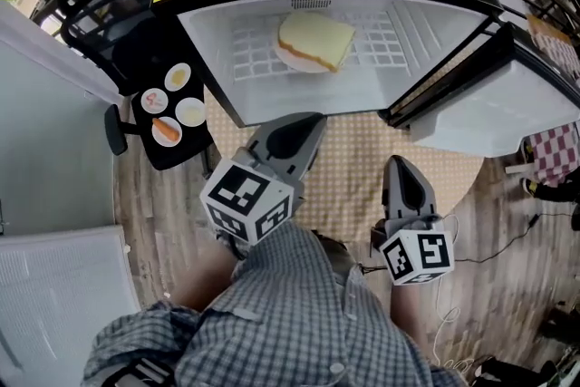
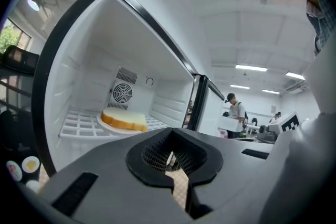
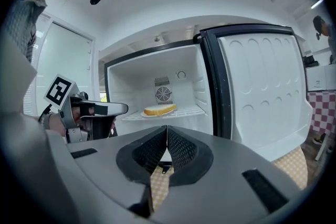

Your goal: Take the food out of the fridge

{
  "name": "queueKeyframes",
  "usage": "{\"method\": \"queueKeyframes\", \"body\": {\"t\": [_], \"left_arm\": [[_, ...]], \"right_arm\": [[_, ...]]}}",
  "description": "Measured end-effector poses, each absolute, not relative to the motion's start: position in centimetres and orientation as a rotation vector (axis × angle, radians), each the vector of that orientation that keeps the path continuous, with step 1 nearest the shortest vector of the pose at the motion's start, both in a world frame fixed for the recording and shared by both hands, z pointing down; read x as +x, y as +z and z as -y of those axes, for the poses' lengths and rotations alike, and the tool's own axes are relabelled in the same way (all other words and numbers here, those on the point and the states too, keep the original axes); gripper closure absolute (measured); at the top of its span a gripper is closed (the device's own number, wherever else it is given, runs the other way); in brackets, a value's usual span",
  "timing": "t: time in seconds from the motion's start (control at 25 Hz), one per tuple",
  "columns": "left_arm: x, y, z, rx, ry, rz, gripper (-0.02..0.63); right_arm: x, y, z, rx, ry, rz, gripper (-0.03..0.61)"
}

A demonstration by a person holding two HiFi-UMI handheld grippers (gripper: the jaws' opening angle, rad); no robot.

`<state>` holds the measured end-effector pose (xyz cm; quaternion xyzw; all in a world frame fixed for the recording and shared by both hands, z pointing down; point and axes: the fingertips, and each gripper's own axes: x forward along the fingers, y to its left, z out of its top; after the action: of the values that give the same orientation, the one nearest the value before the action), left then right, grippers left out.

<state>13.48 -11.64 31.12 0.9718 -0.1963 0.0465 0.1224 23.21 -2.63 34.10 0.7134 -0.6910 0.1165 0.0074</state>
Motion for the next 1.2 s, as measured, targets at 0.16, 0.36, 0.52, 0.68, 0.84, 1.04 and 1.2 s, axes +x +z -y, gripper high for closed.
{"method": "queueKeyframes", "body": {"t": [0.16,0.36,0.52,0.68,0.84,1.04,1.2], "left_arm": [[13.4,30.7,12.1,2.807,0.09,0.687,0.611],[13.3,30.4,11.9,2.796,0.067,0.801,0.611],[12.5,30.3,12.6,2.735,0.006,0.942,0.611],[12.0,30.9,13.2,2.656,-0.045,1.012,0.611],[12.3,31.4,13.9,2.577,-0.101,0.995,0.611],[12.7,32.2,15.6,2.423,-0.2,0.967,0.611],[13.3,32.9,16.9,2.319,-0.247,0.945,0.611]], "right_arm": [[23.5,34.0,3.6,2.127,0.349,2.234,0.568],[23.4,34.1,4.6,1.993,0.325,2.319,0.568],[22.8,34.1,5.5,1.916,0.313,2.373,0.568],[22.6,34.0,6.4,1.879,0.308,2.417,0.568],[22.3,33.7,7.4,1.858,0.316,2.457,0.568],[22.2,33.7,7.8,1.81,0.304,2.479,0.568],[22.4,34.0,7.9,1.796,0.318,2.485,0.568]]}}
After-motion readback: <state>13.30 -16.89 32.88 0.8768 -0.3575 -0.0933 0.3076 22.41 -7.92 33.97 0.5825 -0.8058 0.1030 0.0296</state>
